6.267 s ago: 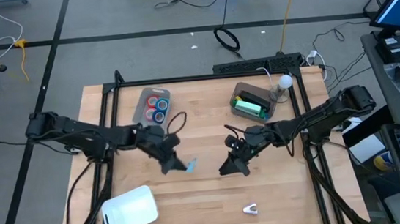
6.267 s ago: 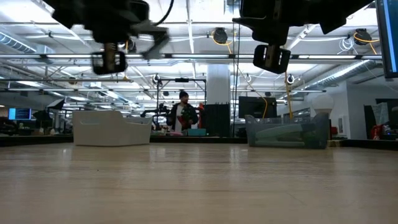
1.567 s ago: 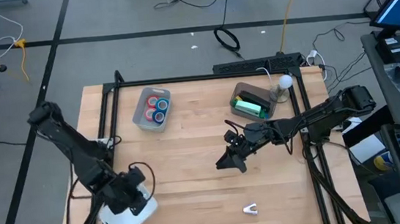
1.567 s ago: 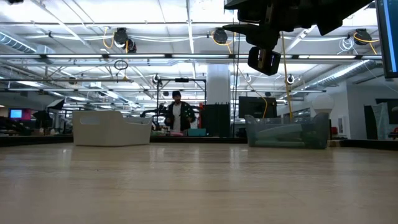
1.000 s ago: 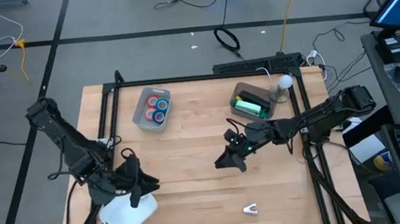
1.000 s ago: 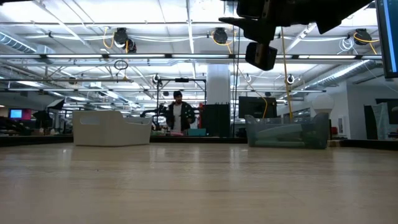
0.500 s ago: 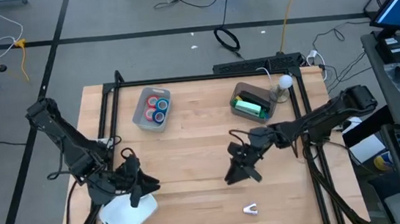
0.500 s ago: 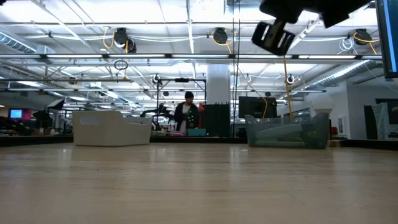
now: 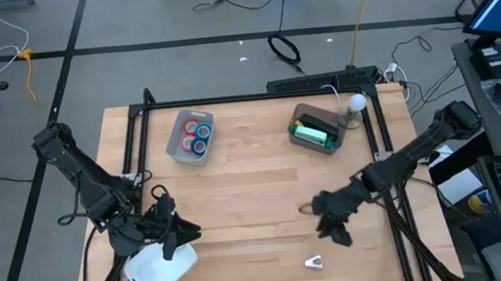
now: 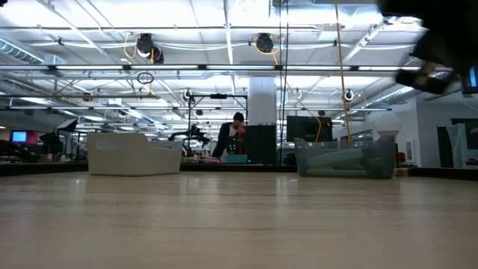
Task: Pick and place Stapler, Stapler remover, tape
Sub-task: Put the violet staple remover into the white bin
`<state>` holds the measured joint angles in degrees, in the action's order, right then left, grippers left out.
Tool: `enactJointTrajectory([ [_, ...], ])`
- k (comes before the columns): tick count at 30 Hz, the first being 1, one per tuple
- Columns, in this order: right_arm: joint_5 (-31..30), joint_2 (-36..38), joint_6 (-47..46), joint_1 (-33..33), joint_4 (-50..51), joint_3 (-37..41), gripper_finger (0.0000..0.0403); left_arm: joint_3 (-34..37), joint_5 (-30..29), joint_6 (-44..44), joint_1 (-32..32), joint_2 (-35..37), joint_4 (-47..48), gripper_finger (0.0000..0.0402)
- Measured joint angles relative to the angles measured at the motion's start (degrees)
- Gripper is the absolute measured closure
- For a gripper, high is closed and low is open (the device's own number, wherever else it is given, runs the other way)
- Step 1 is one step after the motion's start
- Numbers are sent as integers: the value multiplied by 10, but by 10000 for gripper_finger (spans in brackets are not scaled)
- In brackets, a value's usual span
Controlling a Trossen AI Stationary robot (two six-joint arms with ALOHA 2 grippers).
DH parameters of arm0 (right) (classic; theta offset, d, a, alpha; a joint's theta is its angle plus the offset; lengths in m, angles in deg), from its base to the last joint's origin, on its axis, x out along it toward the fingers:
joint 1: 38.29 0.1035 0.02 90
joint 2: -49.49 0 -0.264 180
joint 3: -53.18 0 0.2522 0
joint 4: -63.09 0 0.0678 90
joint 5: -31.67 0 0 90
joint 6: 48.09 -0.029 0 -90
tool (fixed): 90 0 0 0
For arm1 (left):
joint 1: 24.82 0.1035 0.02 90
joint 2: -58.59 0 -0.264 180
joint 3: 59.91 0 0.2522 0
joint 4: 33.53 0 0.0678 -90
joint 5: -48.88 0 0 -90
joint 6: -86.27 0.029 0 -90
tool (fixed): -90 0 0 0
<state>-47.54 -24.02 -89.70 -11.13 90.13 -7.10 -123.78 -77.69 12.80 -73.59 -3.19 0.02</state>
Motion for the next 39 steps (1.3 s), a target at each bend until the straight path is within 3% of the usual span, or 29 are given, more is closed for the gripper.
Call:
enactJointTrajectory([
  [3, -3, -5, -23, 41, 52, 0, 303, 0, 0, 0, 0, 0, 0, 256],
  [8, -4, -23, -20, 79, 56, 0, 303, 0, 0, -1, 0, 0, 0, 256],
  [16, -5, -63, 161, 78, 34, 0, 303, 0, -1, -6, 0, 0, -1, 256],
  [21, -6, -84, 238, 78, -43, 0, 303, 0, -1, -7, 0, 0, -3, 256],
  [26, -6, -93, 263, 77, -96, 0, 303, 0, -1, -11, 0, 0, -3, 256],
  [39, -2, -138, 275, 61, -90, 0, 303, 0, -1, -8, 1, 0, -3, 256],
])
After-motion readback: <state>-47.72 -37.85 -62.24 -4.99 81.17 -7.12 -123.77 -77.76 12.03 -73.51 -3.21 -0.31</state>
